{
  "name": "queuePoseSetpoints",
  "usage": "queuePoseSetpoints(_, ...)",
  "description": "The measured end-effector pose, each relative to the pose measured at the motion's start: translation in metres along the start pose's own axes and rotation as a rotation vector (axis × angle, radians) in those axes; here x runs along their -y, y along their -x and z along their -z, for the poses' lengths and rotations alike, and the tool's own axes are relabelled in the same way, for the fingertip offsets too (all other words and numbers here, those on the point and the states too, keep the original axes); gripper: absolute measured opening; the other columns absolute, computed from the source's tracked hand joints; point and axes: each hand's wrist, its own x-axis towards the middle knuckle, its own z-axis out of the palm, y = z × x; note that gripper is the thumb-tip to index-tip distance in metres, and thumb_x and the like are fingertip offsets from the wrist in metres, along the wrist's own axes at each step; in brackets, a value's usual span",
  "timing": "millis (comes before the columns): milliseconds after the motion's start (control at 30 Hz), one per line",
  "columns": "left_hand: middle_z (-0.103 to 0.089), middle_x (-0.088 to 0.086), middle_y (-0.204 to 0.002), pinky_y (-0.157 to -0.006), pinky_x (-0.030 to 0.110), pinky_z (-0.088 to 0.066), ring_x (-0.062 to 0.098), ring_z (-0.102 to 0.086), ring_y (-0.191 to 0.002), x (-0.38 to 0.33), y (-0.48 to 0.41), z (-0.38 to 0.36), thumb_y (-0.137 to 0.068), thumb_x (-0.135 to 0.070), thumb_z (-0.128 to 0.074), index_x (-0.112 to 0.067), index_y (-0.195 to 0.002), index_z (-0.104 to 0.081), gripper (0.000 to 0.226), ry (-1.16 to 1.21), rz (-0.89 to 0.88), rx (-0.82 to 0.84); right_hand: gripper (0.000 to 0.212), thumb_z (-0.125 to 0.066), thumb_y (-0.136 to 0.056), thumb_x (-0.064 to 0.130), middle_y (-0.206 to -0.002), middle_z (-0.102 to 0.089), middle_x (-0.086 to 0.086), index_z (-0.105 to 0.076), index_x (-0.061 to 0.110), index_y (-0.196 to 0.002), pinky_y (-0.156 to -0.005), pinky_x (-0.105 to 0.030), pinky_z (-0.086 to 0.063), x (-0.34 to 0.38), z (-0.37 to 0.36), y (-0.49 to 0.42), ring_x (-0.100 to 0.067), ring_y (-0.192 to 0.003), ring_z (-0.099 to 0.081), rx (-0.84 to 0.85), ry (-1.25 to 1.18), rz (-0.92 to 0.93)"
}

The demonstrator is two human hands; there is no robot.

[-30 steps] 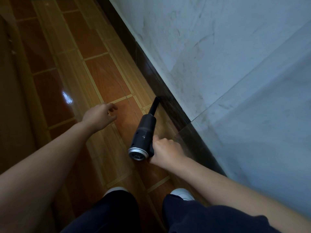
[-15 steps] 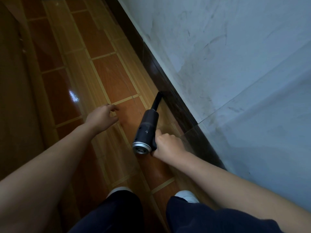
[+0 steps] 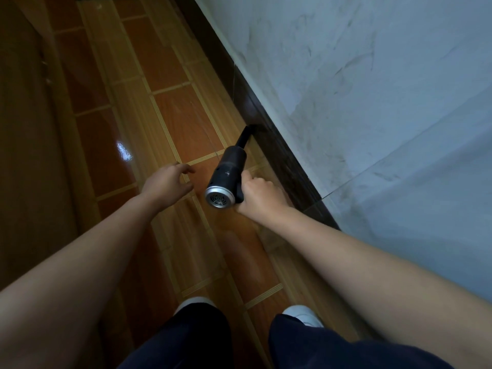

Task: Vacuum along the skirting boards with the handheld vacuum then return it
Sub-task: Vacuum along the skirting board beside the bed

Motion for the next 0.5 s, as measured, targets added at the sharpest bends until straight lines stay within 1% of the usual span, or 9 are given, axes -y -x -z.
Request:
queuePoseSetpoints(133, -0.055, 0.007, -0.126, -0.085, 0.038, -0.046, 0.024, -0.052, -0.115, -0.001, -0.001, 0.001, -0.088, -0.025, -0.06, -0.019, -0.126, -0.055, 0.038, -0.011, 0.002, 0.003, 0.042, -0.062, -0.082, 0.02, -0.103, -0.063, -0.013, -0.038, 0.009, -0.115, -0.072, -0.039, -0.051, -0.003, 0.003, 0.0, -0.035, -0.093, -0.062, -0.039, -0.023, 0.007)
queuePoseSetpoints(233, -0.055, 0.006, -0.126, -0.084, 0.038, -0.046, 0.024, -0.052, -0.114, -0.002, -0.001, 0.001, -0.088, -0.024, -0.06, -0.019, -0.125, -0.056, 0.037, -0.018, 0.001, 0.002, 0.042, -0.063, -0.082, 0.02, -0.102, -0.062, -0.013, -0.038, 0.007, -0.114, -0.067, -0.036, -0.047, -0.006, 0.003, 0.006, -0.034, -0.091, -0.062, -0.038, -0.02, 0.001)
queuePoseSetpoints(367, -0.055, 0.005, -0.127, -0.084, 0.038, -0.047, 0.023, -0.052, -0.115, -0.005, -0.001, 0.002, -0.089, -0.023, -0.059, -0.019, -0.126, -0.055, 0.037, -0.017, -0.013, 0.001, 0.042, -0.063, -0.082, 0.02, -0.104, -0.062, -0.013, -0.038, 0.007, -0.113, -0.066, -0.036, -0.045, -0.011, 0.001, 0.019, -0.034, -0.093, -0.062, -0.022, -0.007, -0.019)
queuePoseSetpoints(433, -0.055, 0.005, -0.126, -0.084, 0.039, -0.048, 0.023, -0.052, -0.115, -0.007, -0.001, 0.003, -0.089, -0.024, -0.059, -0.019, -0.125, -0.056, 0.037, -0.021, -0.024, -0.001, 0.04, -0.063, -0.082, 0.02, -0.104, -0.062, -0.012, -0.038, 0.008, -0.111, -0.067, -0.036, -0.047, -0.012, -0.001, 0.028, -0.033, -0.092, -0.062, -0.016, -0.01, -0.027)
queuePoseSetpoints(500, -0.055, 0.005, -0.126, -0.082, 0.038, -0.048, 0.022, -0.052, -0.114, -0.008, -0.001, 0.003, -0.088, -0.024, -0.059, -0.019, -0.125, -0.056, 0.037, -0.028, -0.028, -0.002, 0.039, -0.063, -0.082, 0.019, -0.103, -0.062, -0.012, -0.038, 0.008, -0.111, -0.071, -0.039, -0.051, -0.013, -0.005, 0.036, -0.032, -0.092, -0.063, 0.008, -0.017, -0.032)
